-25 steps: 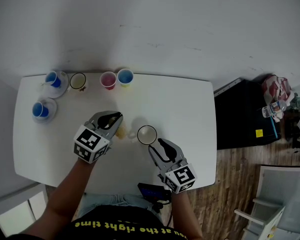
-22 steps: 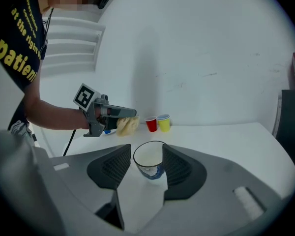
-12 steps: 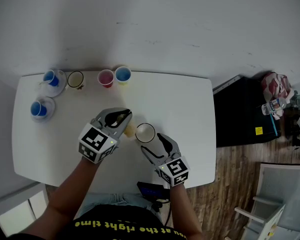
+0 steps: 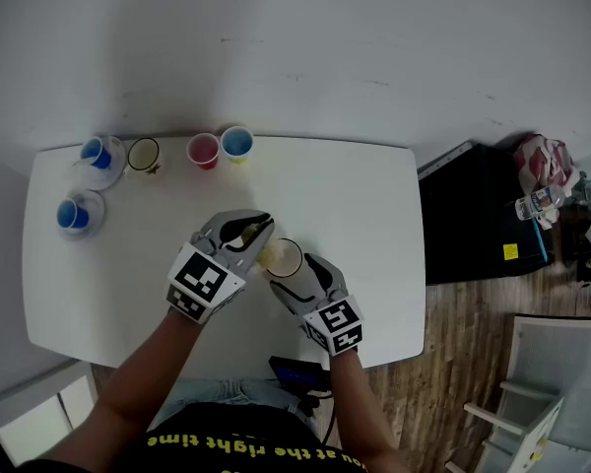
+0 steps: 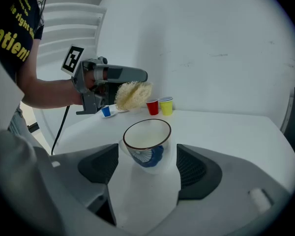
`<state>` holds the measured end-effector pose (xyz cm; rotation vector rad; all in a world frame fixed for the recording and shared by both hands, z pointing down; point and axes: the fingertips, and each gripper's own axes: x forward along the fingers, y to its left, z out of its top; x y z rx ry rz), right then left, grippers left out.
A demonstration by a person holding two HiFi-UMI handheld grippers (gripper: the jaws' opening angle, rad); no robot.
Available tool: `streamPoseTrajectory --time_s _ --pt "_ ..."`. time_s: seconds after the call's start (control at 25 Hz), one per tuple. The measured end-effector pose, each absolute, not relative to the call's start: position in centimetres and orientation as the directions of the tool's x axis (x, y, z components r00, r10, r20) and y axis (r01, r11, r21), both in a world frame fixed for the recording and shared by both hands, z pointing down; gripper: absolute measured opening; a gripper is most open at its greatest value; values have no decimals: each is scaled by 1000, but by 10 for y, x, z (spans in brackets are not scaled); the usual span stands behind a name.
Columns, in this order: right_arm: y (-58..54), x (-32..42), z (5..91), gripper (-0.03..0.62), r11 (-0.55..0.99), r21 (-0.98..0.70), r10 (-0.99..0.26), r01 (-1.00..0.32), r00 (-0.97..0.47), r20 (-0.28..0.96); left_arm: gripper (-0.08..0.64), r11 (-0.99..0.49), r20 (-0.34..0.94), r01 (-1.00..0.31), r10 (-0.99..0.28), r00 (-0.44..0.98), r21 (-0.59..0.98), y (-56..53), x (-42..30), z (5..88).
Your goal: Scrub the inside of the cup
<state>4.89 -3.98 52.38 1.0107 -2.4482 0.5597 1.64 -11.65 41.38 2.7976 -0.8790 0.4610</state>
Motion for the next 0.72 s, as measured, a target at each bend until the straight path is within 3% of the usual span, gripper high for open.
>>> streamPoseTrajectory --time_s 0.72 --pt "-48 44 533 371 634 -233 -550 -737 -642 534 26 -845 356 -534 -511 783 -40 -112 46 431"
